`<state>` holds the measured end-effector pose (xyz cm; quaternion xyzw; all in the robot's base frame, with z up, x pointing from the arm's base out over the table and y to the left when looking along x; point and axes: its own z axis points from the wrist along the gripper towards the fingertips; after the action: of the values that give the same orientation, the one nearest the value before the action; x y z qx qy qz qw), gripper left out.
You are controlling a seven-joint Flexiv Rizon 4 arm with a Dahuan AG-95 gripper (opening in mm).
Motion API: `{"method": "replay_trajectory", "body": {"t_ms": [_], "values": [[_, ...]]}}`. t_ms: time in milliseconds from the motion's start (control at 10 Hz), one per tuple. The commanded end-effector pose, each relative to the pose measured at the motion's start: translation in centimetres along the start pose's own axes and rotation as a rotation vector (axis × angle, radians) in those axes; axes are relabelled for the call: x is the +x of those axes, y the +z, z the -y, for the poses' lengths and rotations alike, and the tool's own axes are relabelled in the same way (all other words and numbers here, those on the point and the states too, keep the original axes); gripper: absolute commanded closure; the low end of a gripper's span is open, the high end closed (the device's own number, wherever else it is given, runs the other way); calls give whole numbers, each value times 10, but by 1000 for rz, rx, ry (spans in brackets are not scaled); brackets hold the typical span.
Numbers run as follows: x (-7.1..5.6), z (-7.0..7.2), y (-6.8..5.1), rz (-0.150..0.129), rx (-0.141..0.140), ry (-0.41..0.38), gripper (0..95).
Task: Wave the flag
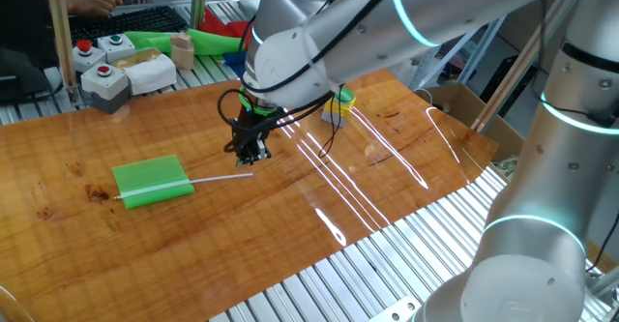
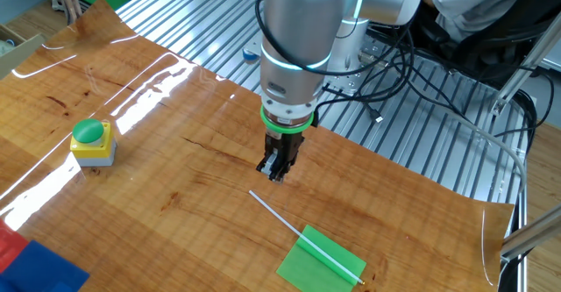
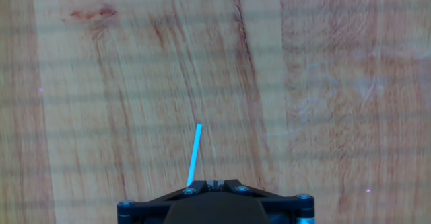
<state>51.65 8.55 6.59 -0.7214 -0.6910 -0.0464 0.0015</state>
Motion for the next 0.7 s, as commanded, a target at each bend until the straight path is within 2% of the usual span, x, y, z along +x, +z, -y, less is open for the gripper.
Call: {"method": "replay_trajectory", "body": {"t_ms": [100,200,300,700], "values": [[0,1,-3,3,4,5,950],[0,2,-3,2,6,5,950],[1,1,-3,-10,7,5,950],[1,0,-3,-6,13,6,950]]}}
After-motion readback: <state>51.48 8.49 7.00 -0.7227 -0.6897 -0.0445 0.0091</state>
